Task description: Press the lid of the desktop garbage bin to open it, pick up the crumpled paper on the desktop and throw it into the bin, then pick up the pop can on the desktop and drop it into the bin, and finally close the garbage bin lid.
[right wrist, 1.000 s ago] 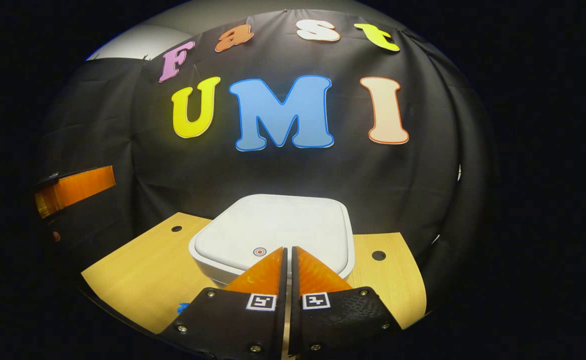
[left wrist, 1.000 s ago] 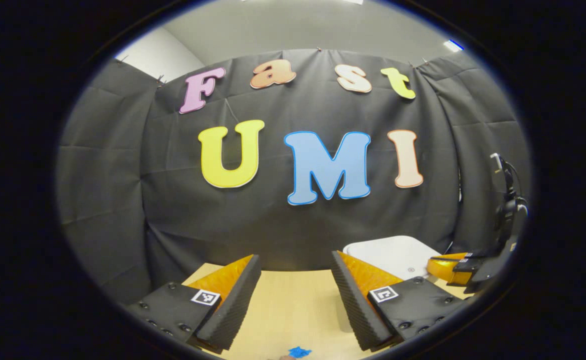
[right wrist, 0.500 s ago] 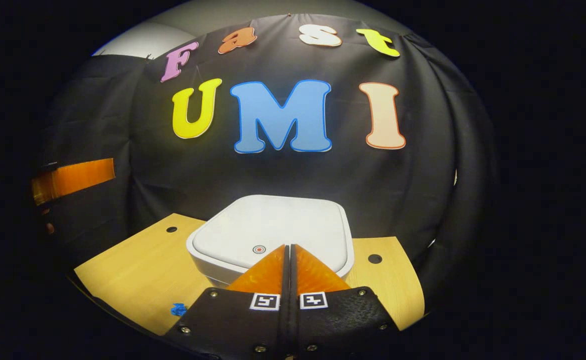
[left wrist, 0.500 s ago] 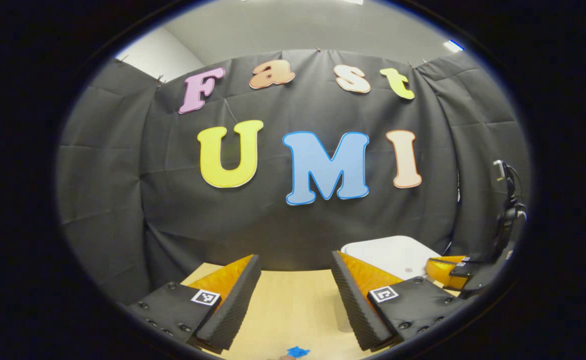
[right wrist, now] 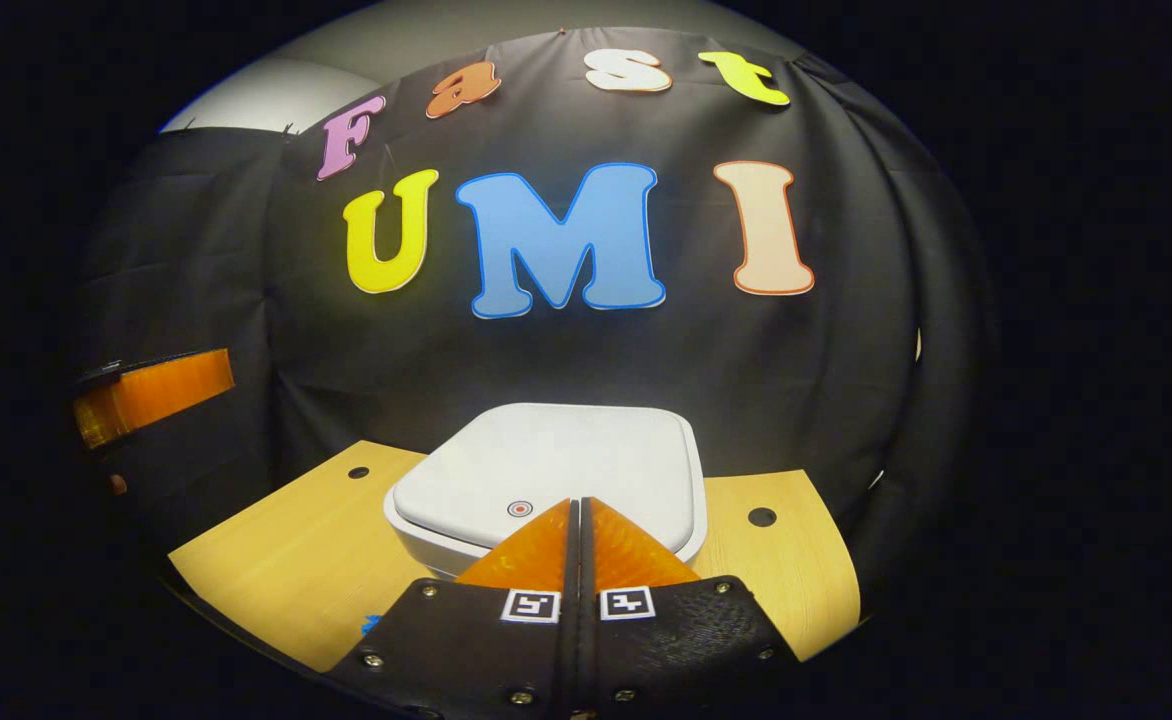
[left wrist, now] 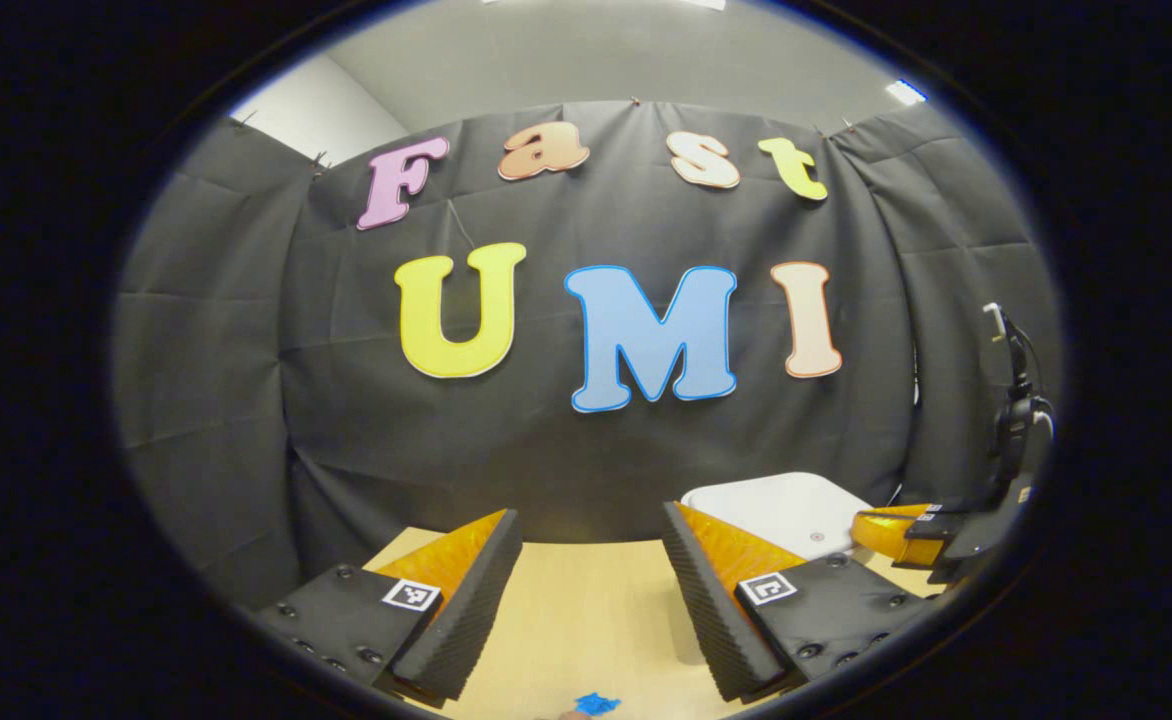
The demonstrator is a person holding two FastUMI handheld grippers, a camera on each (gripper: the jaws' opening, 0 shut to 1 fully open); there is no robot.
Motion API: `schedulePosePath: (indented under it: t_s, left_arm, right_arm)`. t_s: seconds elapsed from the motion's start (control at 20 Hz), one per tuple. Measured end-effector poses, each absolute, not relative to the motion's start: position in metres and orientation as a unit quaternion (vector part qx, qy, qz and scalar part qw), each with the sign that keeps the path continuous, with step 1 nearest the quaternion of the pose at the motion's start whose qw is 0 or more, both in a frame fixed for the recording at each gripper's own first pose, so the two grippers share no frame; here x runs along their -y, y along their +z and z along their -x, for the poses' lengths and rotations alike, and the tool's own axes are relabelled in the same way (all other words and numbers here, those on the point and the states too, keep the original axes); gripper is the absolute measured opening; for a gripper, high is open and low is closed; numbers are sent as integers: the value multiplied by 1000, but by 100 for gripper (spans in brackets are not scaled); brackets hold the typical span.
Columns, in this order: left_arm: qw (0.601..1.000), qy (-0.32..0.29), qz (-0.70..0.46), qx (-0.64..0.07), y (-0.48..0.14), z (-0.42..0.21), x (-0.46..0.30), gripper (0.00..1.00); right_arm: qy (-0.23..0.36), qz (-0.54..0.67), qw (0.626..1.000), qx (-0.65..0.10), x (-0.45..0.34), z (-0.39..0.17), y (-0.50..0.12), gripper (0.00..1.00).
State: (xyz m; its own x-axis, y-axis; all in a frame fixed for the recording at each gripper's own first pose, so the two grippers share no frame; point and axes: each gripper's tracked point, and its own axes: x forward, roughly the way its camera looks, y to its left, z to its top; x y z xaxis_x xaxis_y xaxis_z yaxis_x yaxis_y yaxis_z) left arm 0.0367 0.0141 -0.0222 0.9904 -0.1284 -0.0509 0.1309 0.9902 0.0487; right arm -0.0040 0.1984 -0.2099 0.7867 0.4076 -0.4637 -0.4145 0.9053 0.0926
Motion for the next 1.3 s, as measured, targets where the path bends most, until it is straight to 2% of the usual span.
schedulePosePath:
  t_s: [0.15,0.2,0.25,0.3,0.35,0.4,0.5,0.55,0.6,0.75,0.8,0.85,0.9,0.95,1.3]
  left_arm:
    - [997,-68,-26,-23,-22,-37,-10,96]
    - [997,-68,-27,-23,-22,-37,-10,96]
    - [997,-69,-27,-23,-21,-38,-10,96]
    - [997,-70,-26,-23,-21,-39,-9,96]
    - [997,-70,-26,-23,-22,-38,-9,96]
    - [997,-70,-25,-24,-22,-39,-8,96]
    - [997,-71,-23,-25,-24,-39,-7,96]
    - [997,-71,-22,-25,-24,-40,-7,93]
    - [997,-71,-22,-25,-24,-41,-8,94]
    - [997,-69,-21,-27,-27,-40,-9,95]
    - [997,-69,-21,-28,-28,-39,-10,96]
    - [997,-69,-21,-29,-30,-39,-11,96]
    - [997,-68,-20,-30,-31,-41,-11,96]
    - [997,-68,-21,-31,-33,-41,-12,96]
    - [996,-76,-14,-44,-56,-43,-14,96]
  right_arm:
    - [215,2,950,-228,-197,3,-197,0]
    - [212,-4,953,-217,-195,-1,-190,3]
    - [210,-12,955,-209,-193,-3,-182,10]
    - [204,-17,957,-207,-190,-8,-177,10]
    - [204,-23,957,-205,-189,-11,-175,30]
    - [204,-28,957,-203,-189,-13,-172,33]
    - [204,-33,959,-193,-187,-16,-164,52]
    - [203,-34,960,-189,-186,-16,-161,57]
    - [204,-35,961,-184,-186,-16,-155,57]
    - [202,-41,964,-168,-186,-19,-141,77]
    - [199,-44,965,-163,-184,-21,-136,77]
    - [192,-47,967,-160,-181,-21,-133,92]
    - [188,-49,968,-158,-177,-22,-129,85]
    - [183,-50,969,-155,-174,-23,-128,100]
    - [167,-49,974,-143,-163,-19,-119,98]
